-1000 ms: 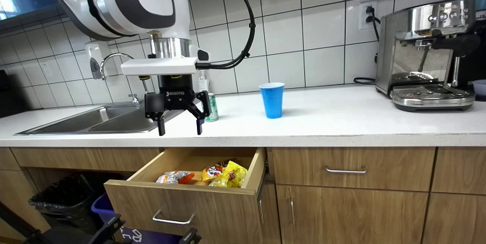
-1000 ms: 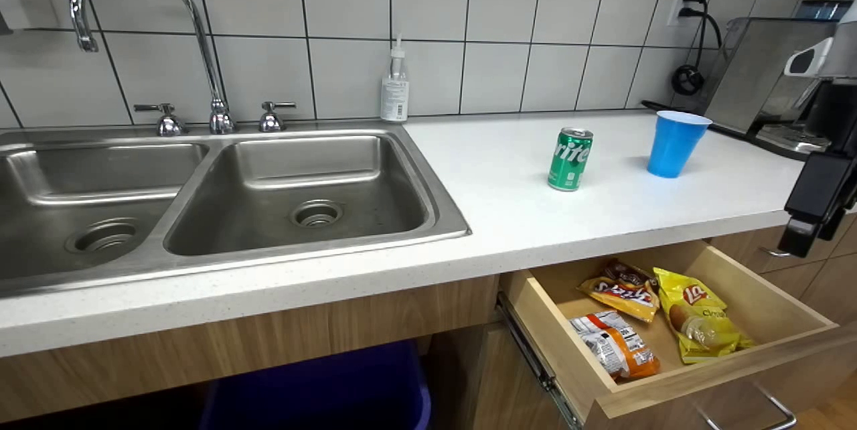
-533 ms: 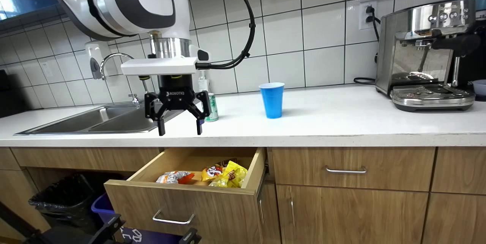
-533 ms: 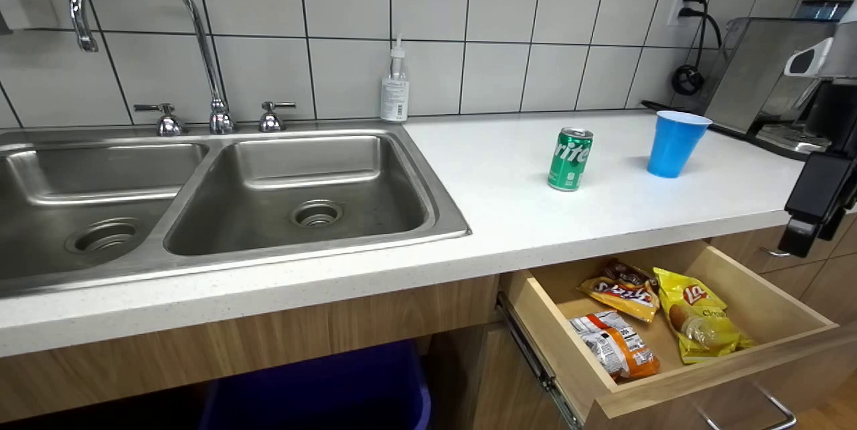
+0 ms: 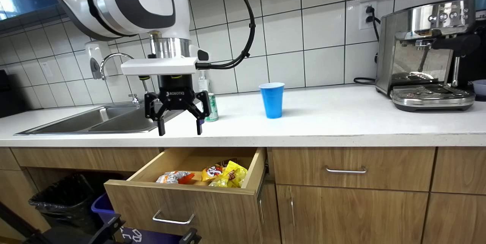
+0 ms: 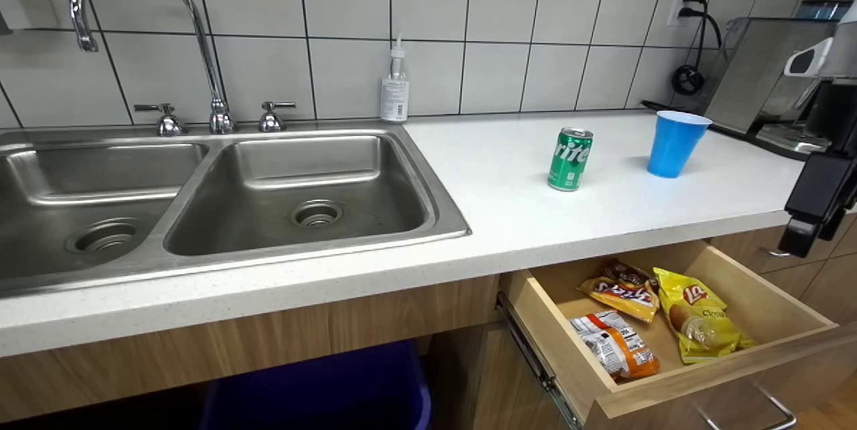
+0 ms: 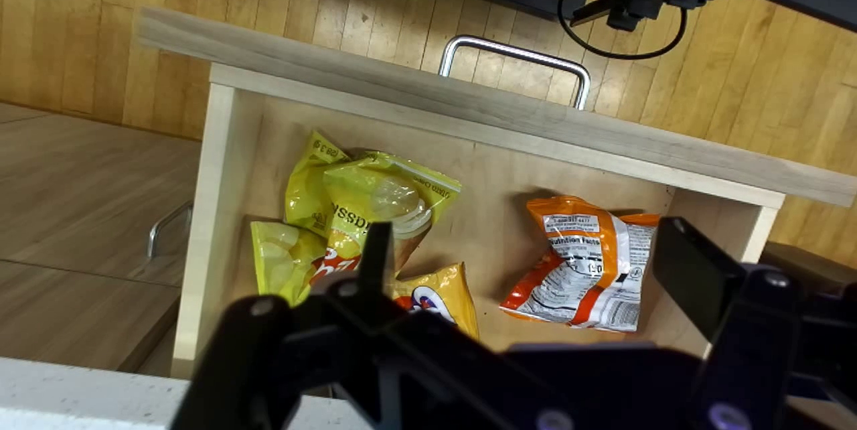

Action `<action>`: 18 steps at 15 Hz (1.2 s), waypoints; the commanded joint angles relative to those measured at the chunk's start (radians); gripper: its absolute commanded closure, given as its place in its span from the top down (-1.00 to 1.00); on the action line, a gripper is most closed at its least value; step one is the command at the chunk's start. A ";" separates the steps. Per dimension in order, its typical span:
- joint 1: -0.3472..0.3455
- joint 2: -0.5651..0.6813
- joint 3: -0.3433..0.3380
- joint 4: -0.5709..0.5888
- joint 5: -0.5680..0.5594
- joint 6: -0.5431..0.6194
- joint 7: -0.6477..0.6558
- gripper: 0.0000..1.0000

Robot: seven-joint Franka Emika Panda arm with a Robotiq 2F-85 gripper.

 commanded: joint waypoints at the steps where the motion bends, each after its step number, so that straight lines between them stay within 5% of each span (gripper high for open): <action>1: 0.006 -0.001 -0.006 0.001 -0.002 -0.003 0.002 1.00; 18: 0.006 -0.042 0.003 -0.044 0.004 -0.017 0.038 1.00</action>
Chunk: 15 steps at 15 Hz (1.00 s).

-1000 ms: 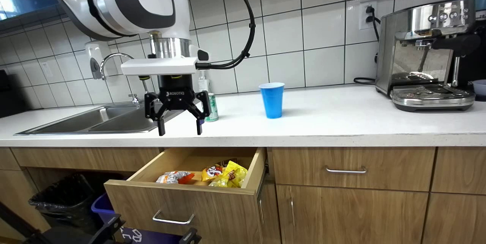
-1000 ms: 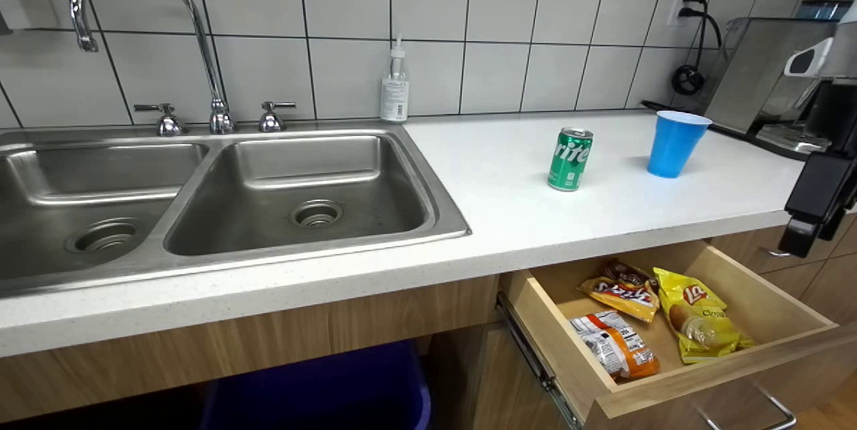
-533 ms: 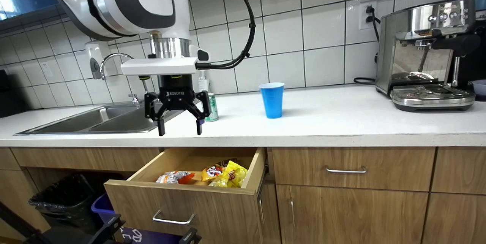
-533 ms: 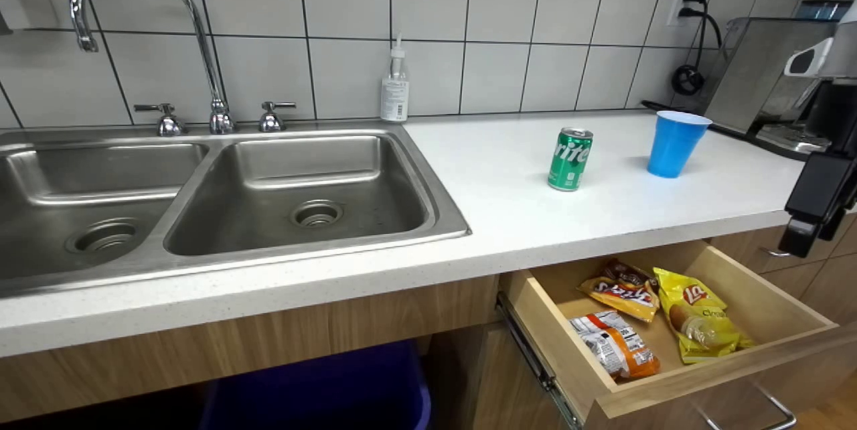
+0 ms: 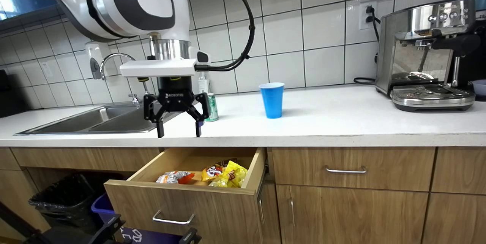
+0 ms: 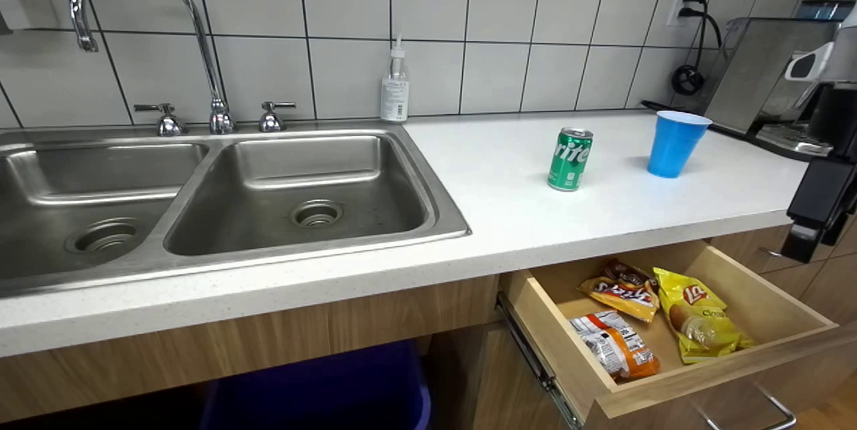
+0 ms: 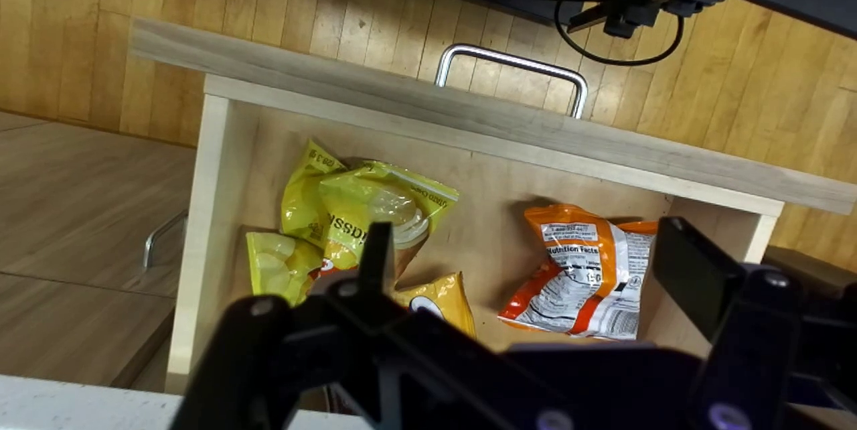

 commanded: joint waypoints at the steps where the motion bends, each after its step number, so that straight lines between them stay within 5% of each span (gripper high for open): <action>1: 0.004 -0.048 0.006 -0.047 -0.004 -0.016 0.047 1.00; 15: 0.027 -0.011 0.056 -0.058 -0.024 0.004 0.186 1.00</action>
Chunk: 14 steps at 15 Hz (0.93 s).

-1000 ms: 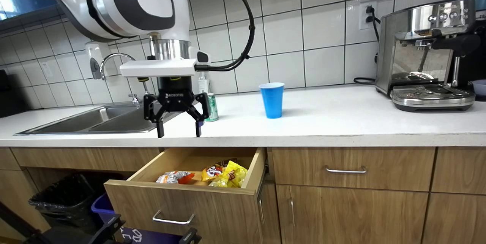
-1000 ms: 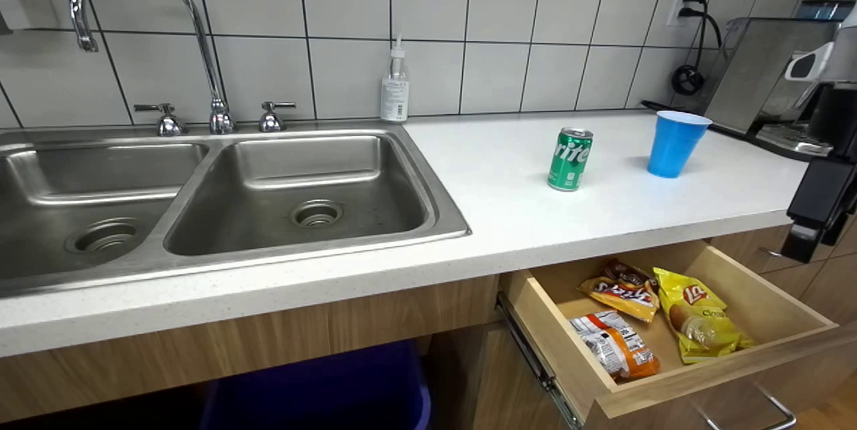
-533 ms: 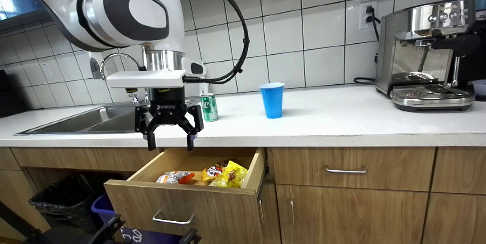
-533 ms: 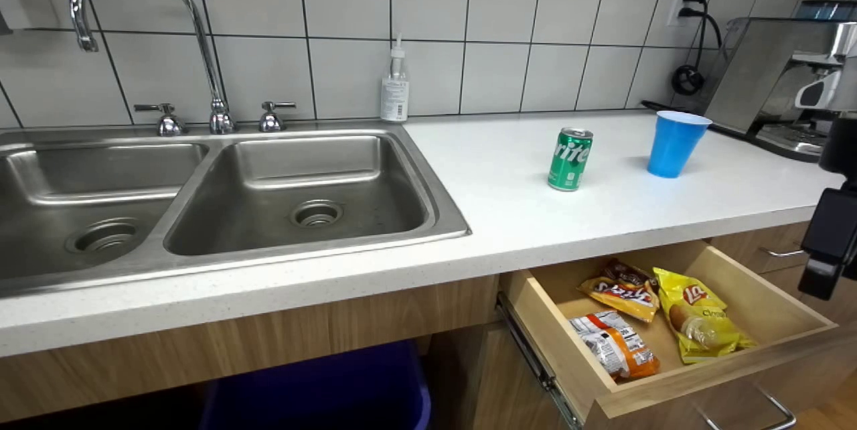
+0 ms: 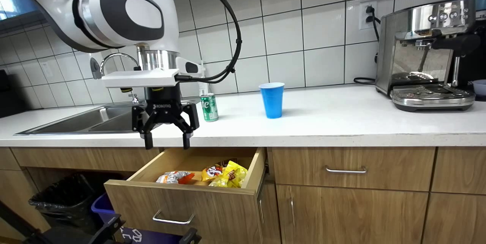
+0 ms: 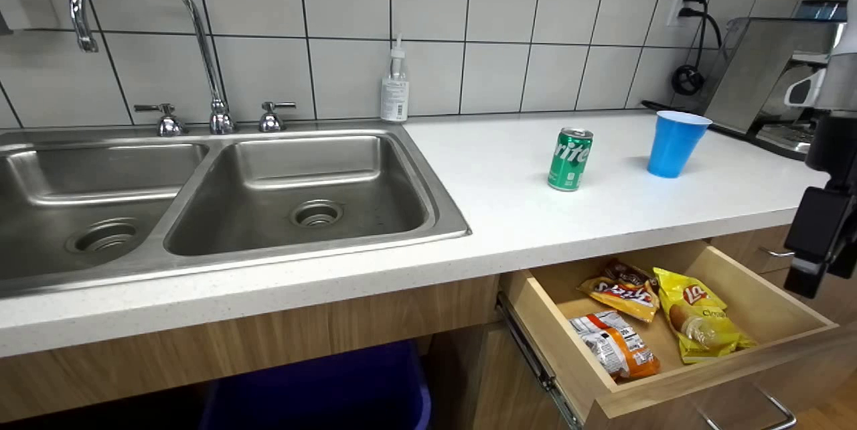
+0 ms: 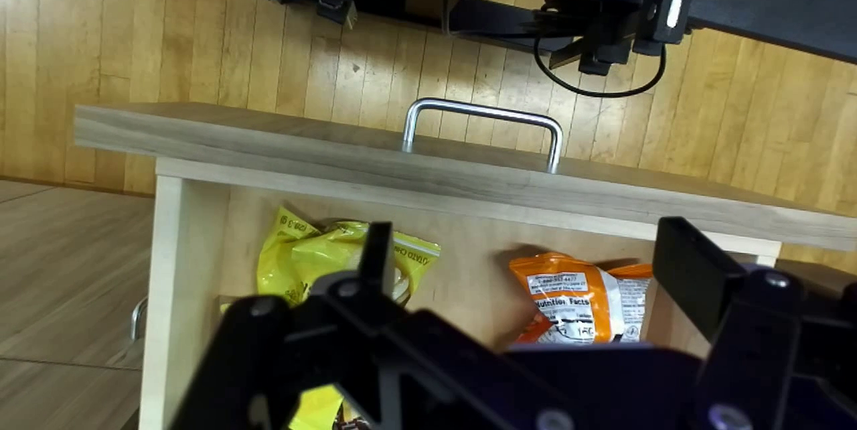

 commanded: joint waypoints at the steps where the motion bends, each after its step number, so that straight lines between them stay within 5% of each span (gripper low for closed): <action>1: 0.016 -0.004 0.016 0.001 0.010 0.011 0.040 1.00; 14: 0.010 0.027 -0.014 0.002 0.032 0.049 -0.009 1.00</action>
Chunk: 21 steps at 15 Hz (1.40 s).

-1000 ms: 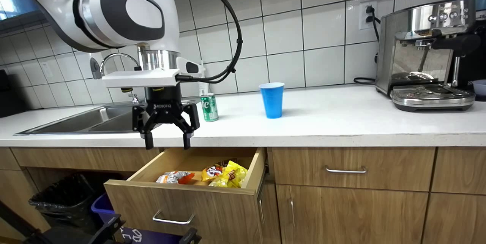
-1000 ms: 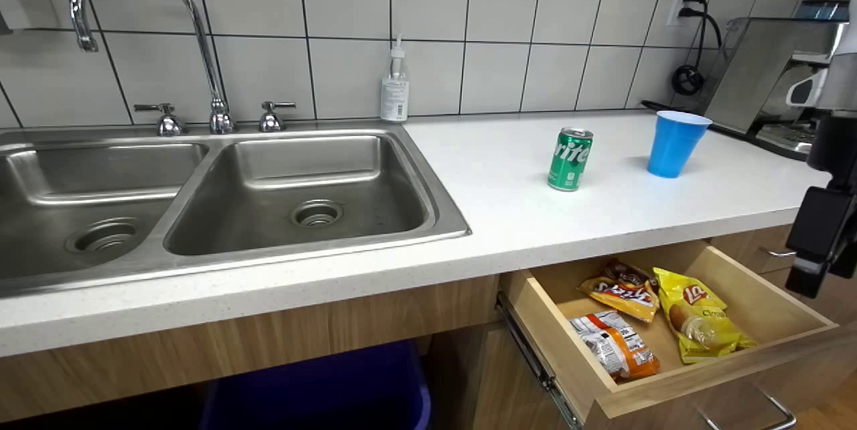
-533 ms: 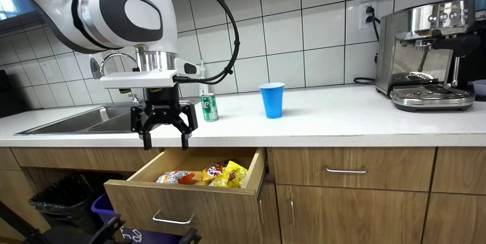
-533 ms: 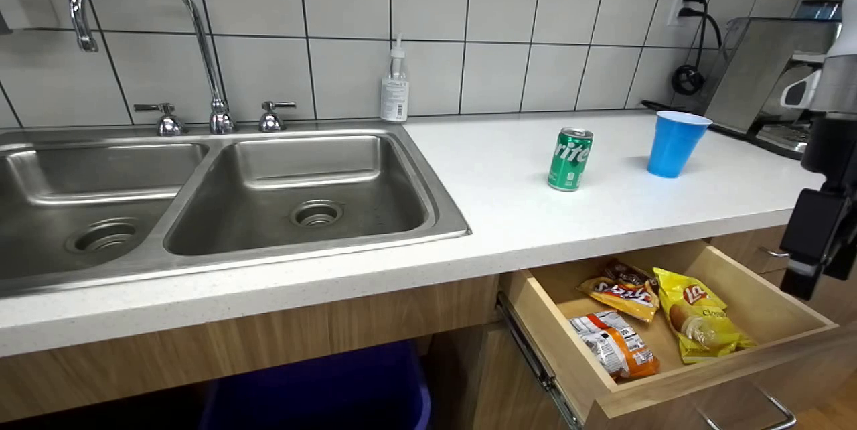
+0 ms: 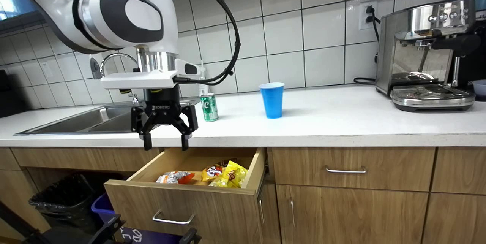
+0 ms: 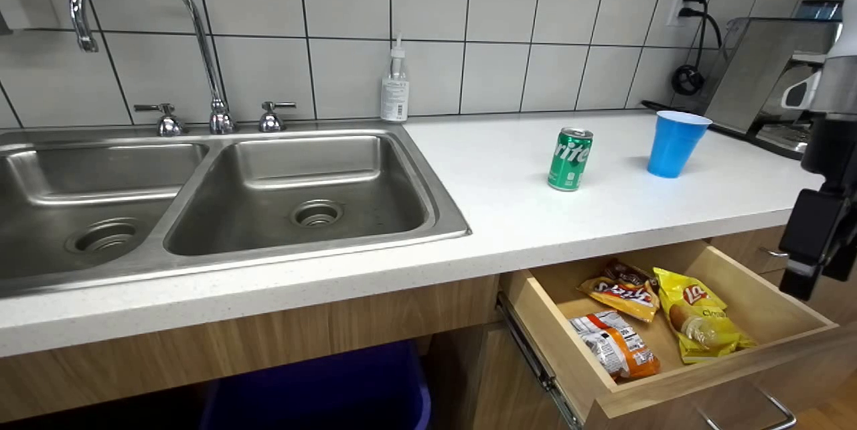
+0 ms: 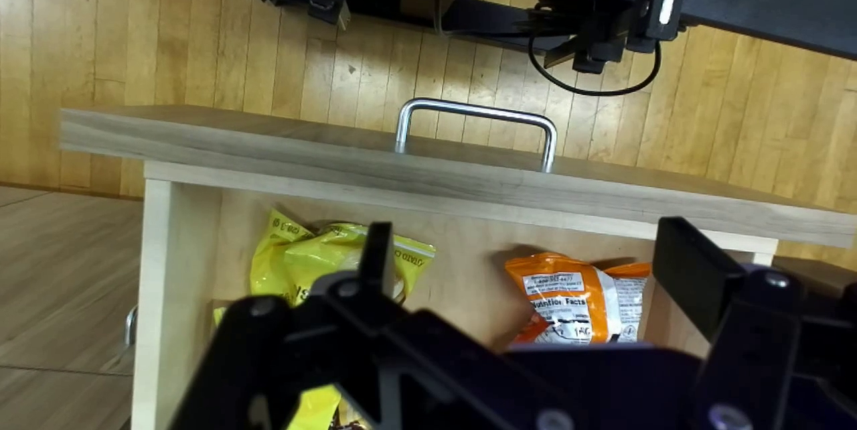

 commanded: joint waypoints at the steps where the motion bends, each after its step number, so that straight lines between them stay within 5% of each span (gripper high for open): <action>1: 0.002 0.022 -0.015 0.001 0.022 0.058 -0.016 1.00; 21: 0.022 0.122 0.028 0.000 0.018 0.105 0.060 1.00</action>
